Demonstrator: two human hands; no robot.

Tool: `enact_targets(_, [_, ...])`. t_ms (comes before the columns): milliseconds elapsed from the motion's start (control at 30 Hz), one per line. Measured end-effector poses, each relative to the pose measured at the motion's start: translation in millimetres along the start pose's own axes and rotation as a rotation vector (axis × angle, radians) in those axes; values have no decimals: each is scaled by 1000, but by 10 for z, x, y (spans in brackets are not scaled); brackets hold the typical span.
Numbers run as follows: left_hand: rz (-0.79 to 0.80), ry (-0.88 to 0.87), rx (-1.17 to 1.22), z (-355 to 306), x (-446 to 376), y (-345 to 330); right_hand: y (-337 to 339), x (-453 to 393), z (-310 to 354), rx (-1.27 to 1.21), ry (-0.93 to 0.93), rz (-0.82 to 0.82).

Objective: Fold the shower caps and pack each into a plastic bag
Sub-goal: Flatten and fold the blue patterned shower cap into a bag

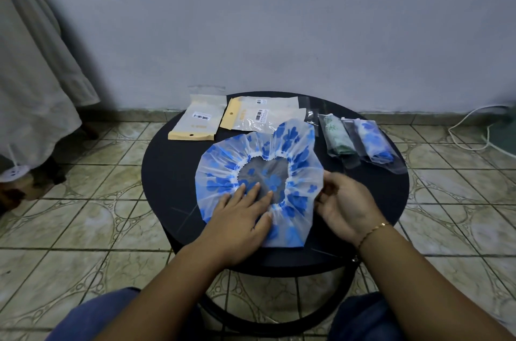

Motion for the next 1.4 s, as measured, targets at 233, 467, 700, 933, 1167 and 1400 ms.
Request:
enact_targets(233, [-64,-74,32,-82,-39,19,-200,57,111,564,326,137])
enact_targets(467, [-150,-136,-102,-175,1,97,-410,157,94,778,490,221])
enact_targets(700, [-225,-16,-133,-17,-142,251,-436,151,107,722,456,234])
enact_targets(933, [-6,-43,-192,-40,-317,-7,-485,122,9,973,511,275])
enact_targets(1167, [-91,153,349,179,-328,-20,-554,43,-127,1176,488,310])
enact_targets(1400, [-396,167,119,543,-175,677,-542,18,-142,1331,416,297])
Point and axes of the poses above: each hand's wrist, its own x-axis away from the middle knuckle, its own y-axis out of the back of the hand, z = x × y, the point moved 9 cm from there along -x, towards the middle knuckle
